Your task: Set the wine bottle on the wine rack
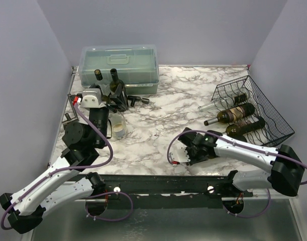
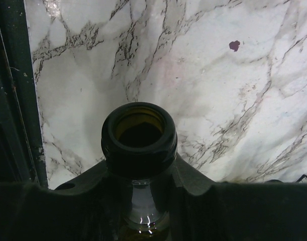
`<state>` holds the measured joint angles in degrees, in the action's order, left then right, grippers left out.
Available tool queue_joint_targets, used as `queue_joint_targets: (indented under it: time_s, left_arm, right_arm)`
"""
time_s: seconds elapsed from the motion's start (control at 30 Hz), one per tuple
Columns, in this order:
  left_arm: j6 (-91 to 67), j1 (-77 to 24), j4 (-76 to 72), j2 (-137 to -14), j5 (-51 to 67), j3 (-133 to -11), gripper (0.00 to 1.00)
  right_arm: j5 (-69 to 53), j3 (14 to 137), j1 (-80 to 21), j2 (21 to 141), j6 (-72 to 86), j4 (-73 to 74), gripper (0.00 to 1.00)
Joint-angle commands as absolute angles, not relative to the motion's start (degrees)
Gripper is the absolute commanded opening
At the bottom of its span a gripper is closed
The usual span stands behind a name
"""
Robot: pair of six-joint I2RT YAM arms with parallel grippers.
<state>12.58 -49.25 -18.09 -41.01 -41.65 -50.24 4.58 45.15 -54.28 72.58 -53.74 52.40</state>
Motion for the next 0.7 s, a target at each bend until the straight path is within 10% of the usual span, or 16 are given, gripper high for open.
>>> queue_joint_targets:
  time_s: [0.0,0.67]
  left_arm:
    - [14.8,-49.5,-21.0,-41.3,-44.8,-49.3,0.94]
    - [14.9,-49.4,-20.3,-43.6,-42.9,-49.5,0.99]
  right_arm:
    - [4.8,44.5,-54.0,71.7,-55.2,57.2,0.01]
    - [5.9,39.7,-53.5,66.8,-55.3,59.0,0.01]
